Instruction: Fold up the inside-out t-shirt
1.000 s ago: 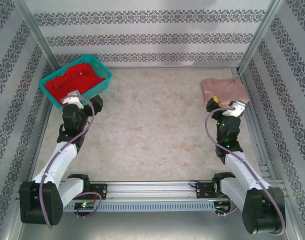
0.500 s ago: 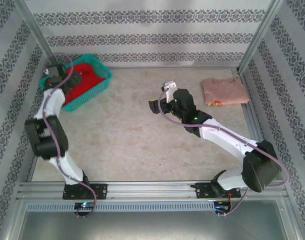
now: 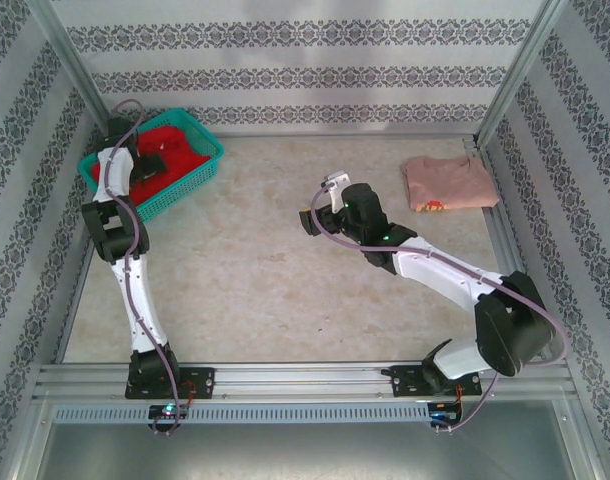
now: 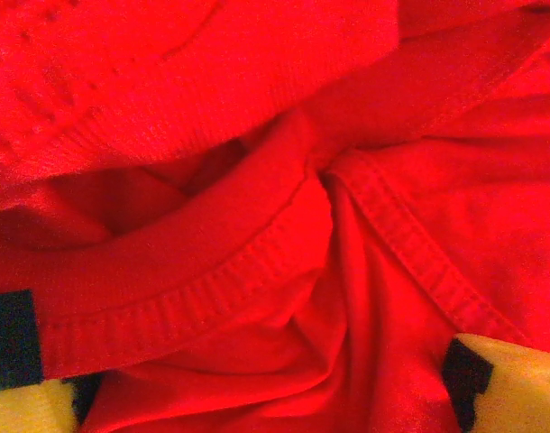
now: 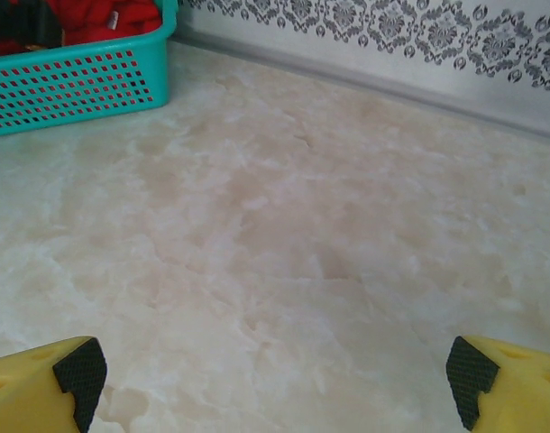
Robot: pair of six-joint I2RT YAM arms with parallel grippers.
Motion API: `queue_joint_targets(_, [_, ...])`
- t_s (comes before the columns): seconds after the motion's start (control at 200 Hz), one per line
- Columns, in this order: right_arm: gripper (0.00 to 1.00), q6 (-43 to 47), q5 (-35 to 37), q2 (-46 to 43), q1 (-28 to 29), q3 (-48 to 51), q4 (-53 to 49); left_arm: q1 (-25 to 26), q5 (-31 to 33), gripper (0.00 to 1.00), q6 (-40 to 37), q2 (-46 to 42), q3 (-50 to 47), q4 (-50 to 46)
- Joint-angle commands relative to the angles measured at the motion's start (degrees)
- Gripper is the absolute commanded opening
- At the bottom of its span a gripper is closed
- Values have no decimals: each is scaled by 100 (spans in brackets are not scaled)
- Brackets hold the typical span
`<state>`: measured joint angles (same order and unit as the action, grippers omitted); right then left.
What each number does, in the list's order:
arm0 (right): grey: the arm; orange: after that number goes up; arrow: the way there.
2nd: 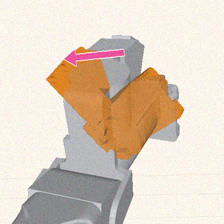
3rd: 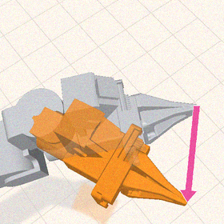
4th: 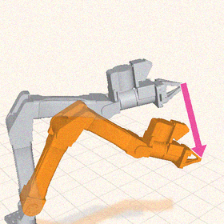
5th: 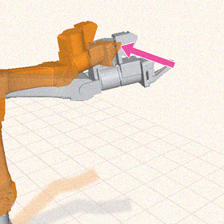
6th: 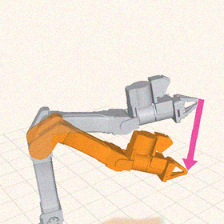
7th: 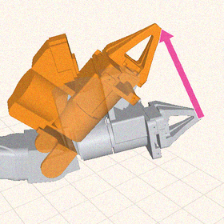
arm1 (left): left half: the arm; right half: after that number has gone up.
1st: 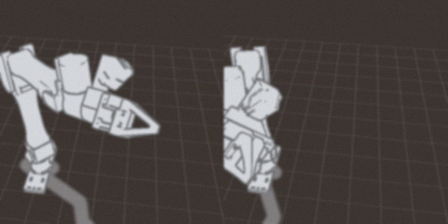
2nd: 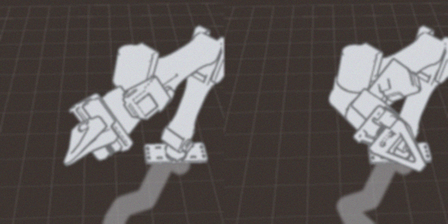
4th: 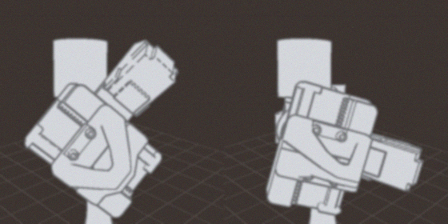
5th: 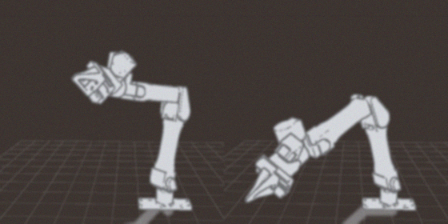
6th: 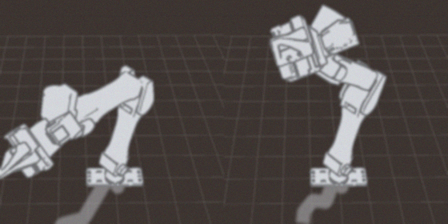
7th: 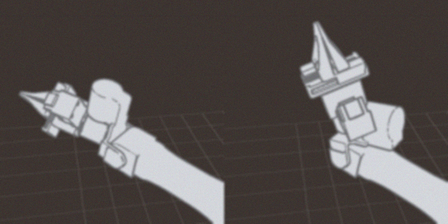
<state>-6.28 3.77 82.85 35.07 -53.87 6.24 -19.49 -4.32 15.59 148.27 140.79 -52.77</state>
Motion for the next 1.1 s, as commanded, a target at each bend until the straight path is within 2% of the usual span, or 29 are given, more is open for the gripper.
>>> queue_joint_targets(0.0, [98,-204,46,141,-35,27,226,80,-61,94,-449,391,516,-834])
queue_joint_targets(0.125, [98,-259,67,230,-37,-10,262,163,-67,85,-722,678,656,-993])
queue_joint_targets(0.235, [98,-286,120,269,-44,-19,293,206,-108,69,-897,937,786,-1118])
queue_joint_targets(0.305, [98,-305,184,301,-53,-35,287,216,-195,48,-901,1124,1175,-1373])
queue_joint_targets(0.38, [98,-350,212,342,-71,-44,283,217,-279,29,-859,1014,1196,-1217])
queue_joint_targets(0.465, [98,-412,197,370,-84,-84,258,217,-281,0,-701,719,1170,-908])
queue_joint_targets(0.595, [98,-478,163,334,-88,-150,184,217,-316,0,-413,-35,1161,-235])
queue_joint_targets(0.774, [98,-511,209,107,-92,-85,163,217,-164,0,-70,-1501,1113,514])
queue_joint_targets(0.899, [98,-530,292,-95,-98,14,159,263,-644,0,300,-2612,886,966])
queue_joint_targets(0.979, [98,-569,413,-290,-149,86,100,502,-1073,0,329,-3321,661,1242])
queue_joint_targets(1.094, [98,-793,417,-628,-345,164,-19,1169,-1179,0,49,-4115,401,1340])
